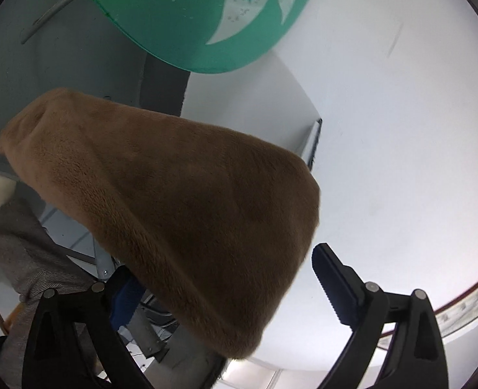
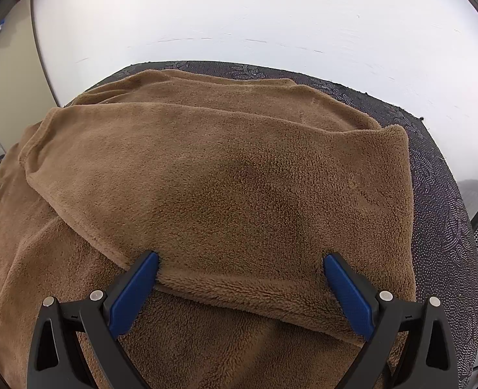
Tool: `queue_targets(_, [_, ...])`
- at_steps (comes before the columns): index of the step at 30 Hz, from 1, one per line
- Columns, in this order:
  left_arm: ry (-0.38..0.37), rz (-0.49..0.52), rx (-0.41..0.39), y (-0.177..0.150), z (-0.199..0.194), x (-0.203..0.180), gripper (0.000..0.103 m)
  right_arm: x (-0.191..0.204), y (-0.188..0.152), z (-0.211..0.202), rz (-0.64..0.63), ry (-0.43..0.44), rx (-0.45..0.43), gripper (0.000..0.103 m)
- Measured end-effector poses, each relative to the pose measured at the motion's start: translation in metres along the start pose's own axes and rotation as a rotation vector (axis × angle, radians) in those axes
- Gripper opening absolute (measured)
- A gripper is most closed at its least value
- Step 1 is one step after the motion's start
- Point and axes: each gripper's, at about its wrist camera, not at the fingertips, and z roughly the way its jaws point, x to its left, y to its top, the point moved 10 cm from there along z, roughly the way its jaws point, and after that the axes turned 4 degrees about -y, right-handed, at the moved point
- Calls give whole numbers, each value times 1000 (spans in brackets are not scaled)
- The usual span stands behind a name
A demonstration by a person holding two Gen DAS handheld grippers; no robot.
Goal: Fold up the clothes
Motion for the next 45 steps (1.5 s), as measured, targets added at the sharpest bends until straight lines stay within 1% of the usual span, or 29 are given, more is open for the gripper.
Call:
queue_targets(1, [1, 6, -18, 2, -1, -1, 97, 0, 0, 0, 0, 0, 0, 102])
queue_targets(2, [2, 31, -38, 4, -4, -5, 94, 0, 0, 0, -1, 0, 0, 102])
queue_targets(4, [6, 93, -80, 8, -9, -14, 77, 0, 0, 0, -1, 1, 0, 102])
queue_targets(6, [8, 151, -117, 10, -13, -23, 45, -1, 0, 0, -2, 1, 0, 102])
queue_targets(7, [9, 170, -135, 11, -15, -26, 39, -1, 0, 0, -2, 2, 0, 102])
queue_targets(9, [17, 202, -165, 12, -17, -31, 19, -1, 0, 0, -2, 2, 0, 102])
queue_targets(11, [29, 222, -180, 12, -17, -33, 12, -1, 0, 0, -1, 2, 0, 102])
queue_targets(13, [30, 235, -191, 11, -19, -35, 12, -1, 0, 0, -1, 2, 0, 102])
queue_targets(15, [25, 248, -214, 15, -44, -35, 11, -1, 0, 0, -1, 2, 0, 102])
queue_targets(17, [29, 272, -242, 16, -57, -42, 10, -1, 0, 0, -1, 2, 0, 102])
queue_targets(19, [56, 336, -267, 10, -61, -56, 10, -1, 0, 0, -1, 3, 0, 102])
queue_targets(22, [97, 454, -305, -2, -58, -89, 10, 0, 0, 0, 0, 4, 0, 102])
queue_targets(23, [113, 514, -327, -10, -58, -106, 10, 0, 0, 0, 0, 5, 0, 102])
queue_targets(24, [147, 624, -345, -27, -50, -123, 10, 0, 0, 0, 0, 5, 0, 102])
queue_targets(29, [350, 1239, -410, -126, 0, -207, 10, 1, 0, -1, 1, 5, 0, 102])
queue_targets(30, [411, 1419, -369, -160, 22, -207, 10, 1, 0, -1, 1, 5, 0, 102])
queue_targets(32, [545, 1813, -237, -239, 71, -194, 10, 1, 0, -1, 1, 6, 0, 102])
queue_targets(34, [669, 2076, -29, -290, 112, -140, 10, 1, 1, -1, 2, 6, 0, 102])
queue_targets(36, [791, 2307, 210, -335, 148, -81, 11, 1, 1, -1, 3, 7, -1, 102])
queue_targets(37, [839, 2359, 300, -346, 157, -55, 11, 2, 1, -1, 3, 7, -1, 102])
queue_targets(38, [885, 2383, 363, -347, 164, -32, 14, 2, 1, -1, 3, 7, -1, 102])
queue_targets(39, [932, 2403, 421, -346, 171, -10, 14, 2, 1, -1, 3, 7, -1, 102])
queue_targets(40, [979, 2416, 446, -341, 176, 4, 14, 1, 1, -1, 4, 8, -1, 102])
queue_targets(42, [1041, 2408, 431, -329, 182, 16, 14, 1, 1, -1, 5, 10, -1, 102])
queue_targets(44, [1059, 2354, 426, -321, 183, 16, 14, 1, 1, 0, 6, 12, 0, 102])
queue_targets(45, [1062, 2323, 421, -319, 184, 15, 18, 1, 1, -1, 7, 13, 0, 102])
